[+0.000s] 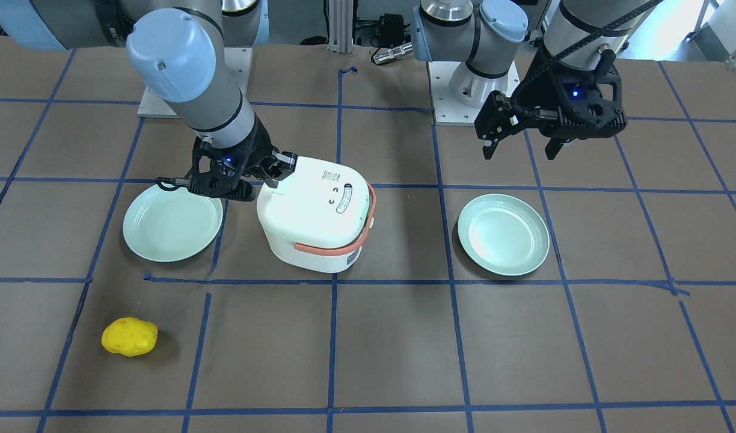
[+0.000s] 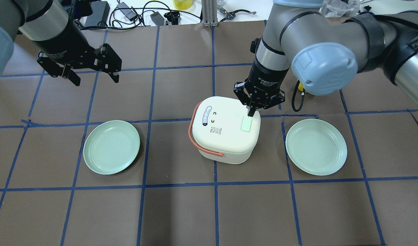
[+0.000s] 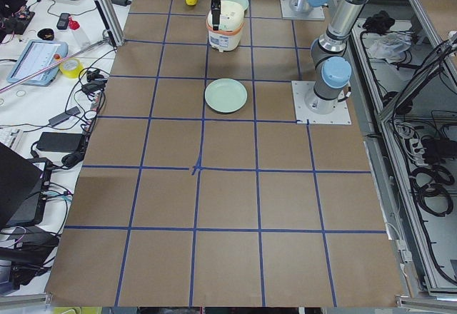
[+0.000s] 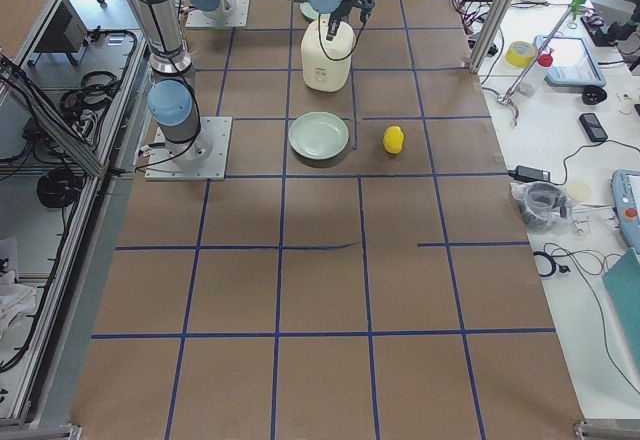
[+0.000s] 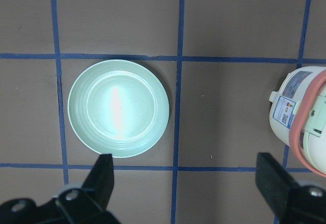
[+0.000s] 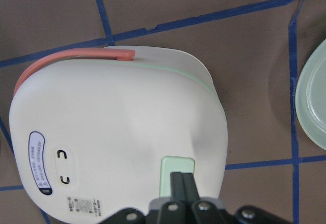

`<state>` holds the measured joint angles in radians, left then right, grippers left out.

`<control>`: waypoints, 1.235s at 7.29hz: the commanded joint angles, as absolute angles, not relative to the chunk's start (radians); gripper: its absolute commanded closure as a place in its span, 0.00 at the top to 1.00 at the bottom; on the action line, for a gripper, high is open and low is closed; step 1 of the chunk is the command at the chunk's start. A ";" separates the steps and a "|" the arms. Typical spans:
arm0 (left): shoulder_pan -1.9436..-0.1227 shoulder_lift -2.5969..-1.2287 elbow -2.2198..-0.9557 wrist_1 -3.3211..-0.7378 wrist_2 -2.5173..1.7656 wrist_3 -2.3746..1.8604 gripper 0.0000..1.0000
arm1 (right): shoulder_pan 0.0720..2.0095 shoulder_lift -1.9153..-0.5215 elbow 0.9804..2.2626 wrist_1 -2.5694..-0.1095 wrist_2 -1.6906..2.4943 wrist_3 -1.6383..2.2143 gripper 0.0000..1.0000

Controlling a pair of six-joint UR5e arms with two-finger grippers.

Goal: Press rice cooker button
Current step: 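Press the green lid button down with the closed right gripper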

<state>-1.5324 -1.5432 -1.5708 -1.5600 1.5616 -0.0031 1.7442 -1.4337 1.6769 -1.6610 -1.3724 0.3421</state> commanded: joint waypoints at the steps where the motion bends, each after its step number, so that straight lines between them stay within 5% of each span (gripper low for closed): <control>1: -1.532 -1.543 -1.571 -1.560 1.562 -0.003 1.00 | 1.753 -1.427 1.701 -1.669 -1.371 0.345 0.00; 9: -1.532 -1.543 -1.571 -1.560 1.562 -0.003 1.00 | 1.755 -1.410 1.704 -1.667 -1.373 0.345 0.00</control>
